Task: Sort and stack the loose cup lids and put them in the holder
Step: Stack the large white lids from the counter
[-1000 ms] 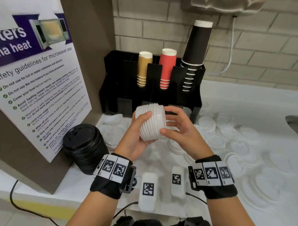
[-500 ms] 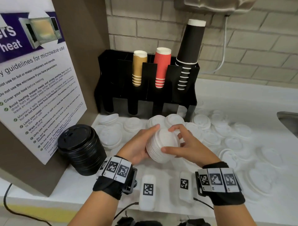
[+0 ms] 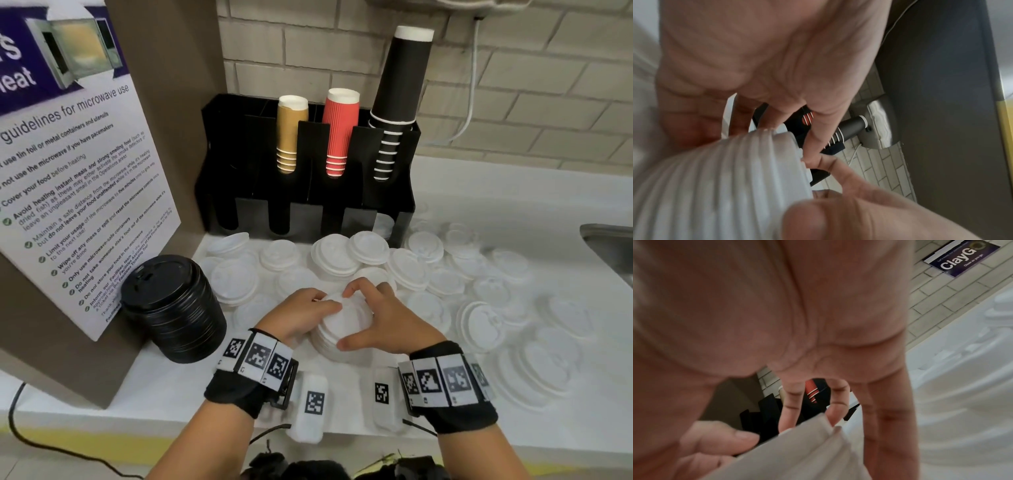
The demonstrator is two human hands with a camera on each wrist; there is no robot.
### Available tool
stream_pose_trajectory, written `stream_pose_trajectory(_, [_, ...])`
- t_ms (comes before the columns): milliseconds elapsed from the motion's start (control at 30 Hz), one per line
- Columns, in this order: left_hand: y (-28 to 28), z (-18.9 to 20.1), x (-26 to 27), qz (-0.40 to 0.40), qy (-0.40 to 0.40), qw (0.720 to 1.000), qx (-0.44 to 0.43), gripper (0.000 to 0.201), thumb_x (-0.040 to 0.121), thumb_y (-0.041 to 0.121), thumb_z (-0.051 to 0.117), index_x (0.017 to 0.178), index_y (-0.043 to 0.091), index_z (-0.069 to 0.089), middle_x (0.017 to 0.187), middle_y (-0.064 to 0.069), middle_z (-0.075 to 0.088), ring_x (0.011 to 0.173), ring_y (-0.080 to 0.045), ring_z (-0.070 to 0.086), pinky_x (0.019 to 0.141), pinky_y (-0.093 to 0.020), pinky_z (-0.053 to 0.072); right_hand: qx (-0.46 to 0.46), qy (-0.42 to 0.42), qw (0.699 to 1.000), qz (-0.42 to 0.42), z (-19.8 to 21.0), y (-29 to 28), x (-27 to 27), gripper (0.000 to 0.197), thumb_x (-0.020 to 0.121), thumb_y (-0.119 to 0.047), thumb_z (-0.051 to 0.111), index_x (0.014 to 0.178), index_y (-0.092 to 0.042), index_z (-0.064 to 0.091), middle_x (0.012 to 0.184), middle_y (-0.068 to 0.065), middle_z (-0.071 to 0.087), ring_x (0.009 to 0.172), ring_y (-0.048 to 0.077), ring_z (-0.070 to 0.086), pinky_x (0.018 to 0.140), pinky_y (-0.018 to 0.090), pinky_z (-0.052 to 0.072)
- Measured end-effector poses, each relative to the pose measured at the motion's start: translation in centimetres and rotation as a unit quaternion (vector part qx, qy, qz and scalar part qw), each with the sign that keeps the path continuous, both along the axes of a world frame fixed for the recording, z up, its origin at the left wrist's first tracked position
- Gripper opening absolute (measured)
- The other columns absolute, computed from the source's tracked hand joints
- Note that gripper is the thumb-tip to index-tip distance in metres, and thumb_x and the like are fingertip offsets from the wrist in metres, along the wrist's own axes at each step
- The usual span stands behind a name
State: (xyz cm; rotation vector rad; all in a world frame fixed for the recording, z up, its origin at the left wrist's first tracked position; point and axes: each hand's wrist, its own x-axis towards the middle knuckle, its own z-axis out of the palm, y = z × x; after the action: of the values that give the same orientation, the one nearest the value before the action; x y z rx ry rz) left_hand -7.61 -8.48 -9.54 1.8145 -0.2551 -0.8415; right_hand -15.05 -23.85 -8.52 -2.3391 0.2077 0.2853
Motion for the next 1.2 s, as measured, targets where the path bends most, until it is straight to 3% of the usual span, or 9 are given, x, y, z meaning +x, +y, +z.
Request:
stream_pose_trajectory(67, [0.4,0.2,0.1,0.031,0.016,0.999,-0.014,0.02,0.093,0.028,0.061,0.108,0.015,0.061,0.103,-0.001,0.067,0.086,-0.009,0.062,0.064,-0.018,0.047,0.004,0.009,1.0,0.016,0.5,0.0,-0.2,0.073,0.06,-0.036,0.087,0.113,-0.044,0.038,0.112,-0.006,0.033,0.097,0.008,0.047,0.078,0.02,0.045])
stream_pose_trajectory(267, [2.8,1.4,1.6,0.111,-0.015,0.991,-0.067,0.011,0.093,0.034,0.061,0.102,0.027,0.062,0.101,0.001,0.061,0.086,-0.017,0.06,0.08,-0.032,0.051,-0.018,-0.109,0.994,-0.006,5.6,-2.6,2.7,0.05,0.072,-0.042,0.078,0.113,-0.035,0.051,0.106,-0.015,0.047,0.097,0.0,0.05,0.074,0.01,0.038])
stream_pose_trajectory(367, [3.8,2.2,1.9,0.16,-0.038,0.977,-0.133,0.008,0.093,0.028,0.06,0.099,0.028,0.065,0.098,0.004,0.064,0.083,-0.013,0.063,0.075,-0.028,0.05,-0.138,-0.076,0.987,0.036,7.0,-2.9,7.6,0.052,0.079,-0.049,0.069,0.124,-0.029,0.054,0.119,-0.006,0.056,0.116,0.015,0.051,0.094,0.026,0.042])
stream_pose_trajectory(500, [4.3,2.8,1.7,0.179,-0.046,0.969,-0.166,0.009,0.093,0.024,0.059,0.097,0.027,0.066,0.098,0.004,0.065,0.08,-0.012,0.063,0.072,-0.025,0.048,-0.396,0.06,0.909,0.118,5.1,-2.0,12.3,0.08,0.073,-0.068,0.062,0.139,-0.033,0.036,0.133,0.001,0.051,0.128,0.028,0.037,0.102,0.046,0.034])
stream_pose_trajectory(600, [4.6,2.7,1.4,0.175,-0.045,0.968,-0.172,0.011,0.093,0.024,0.059,0.1,0.026,0.067,0.098,0.006,0.066,0.08,-0.011,0.064,0.073,-0.025,0.048,-0.459,0.064,0.872,0.16,3.2,-1.8,13.6,0.092,0.066,-0.071,0.066,0.142,-0.035,0.028,0.127,0.003,0.053,0.125,0.03,0.036,0.102,0.048,0.028])
stream_pose_trajectory(867, [5.0,2.8,1.7,0.177,-0.057,0.968,-0.17,0.011,0.092,0.028,0.059,0.099,0.029,0.068,0.1,0.005,0.066,0.084,-0.012,0.064,0.076,-0.027,0.049,-0.376,0.032,0.914,0.152,1.8,-2.3,13.7,0.071,0.063,-0.065,0.072,0.113,-0.031,0.034,0.094,-0.007,0.052,0.103,0.02,0.039,0.079,0.036,0.025])
stream_pose_trajectory(1000, [4.8,2.8,1.9,0.169,-0.062,0.969,-0.171,0.01,0.093,0.028,0.059,0.099,0.029,0.067,0.099,0.006,0.065,0.083,-0.012,0.063,0.074,-0.025,0.048,-0.319,0.034,0.937,0.136,2.5,-2.4,13.4,0.067,0.065,-0.061,0.074,0.111,-0.03,0.037,0.109,-0.003,0.054,0.107,0.02,0.04,0.08,0.036,0.031])
stream_pose_trajectory(1133, [4.6,2.5,2.1,0.165,-0.067,0.97,-0.166,0.01,0.093,0.028,0.059,0.1,0.029,0.066,0.1,0.006,0.065,0.084,-0.012,0.064,0.075,-0.026,0.048,-0.177,0.017,0.978,0.109,4.6,-3.8,12.9,0.072,0.066,-0.051,0.08,0.12,-0.033,0.035,0.122,-0.001,0.052,0.114,0.022,0.047,0.097,0.043,0.044])
stream_pose_trajectory(1200, [4.4,2.2,2.1,0.16,-0.065,0.972,-0.159,0.01,0.094,0.029,0.058,0.1,0.03,0.065,0.102,0.006,0.065,0.086,-0.012,0.063,0.076,-0.027,0.048,-0.115,-0.013,0.989,0.091,5.4,-4.7,12.5,0.076,0.067,-0.046,0.081,0.125,-0.033,0.033,0.121,-0.002,0.052,0.114,0.021,0.05,0.097,0.038,0.044])
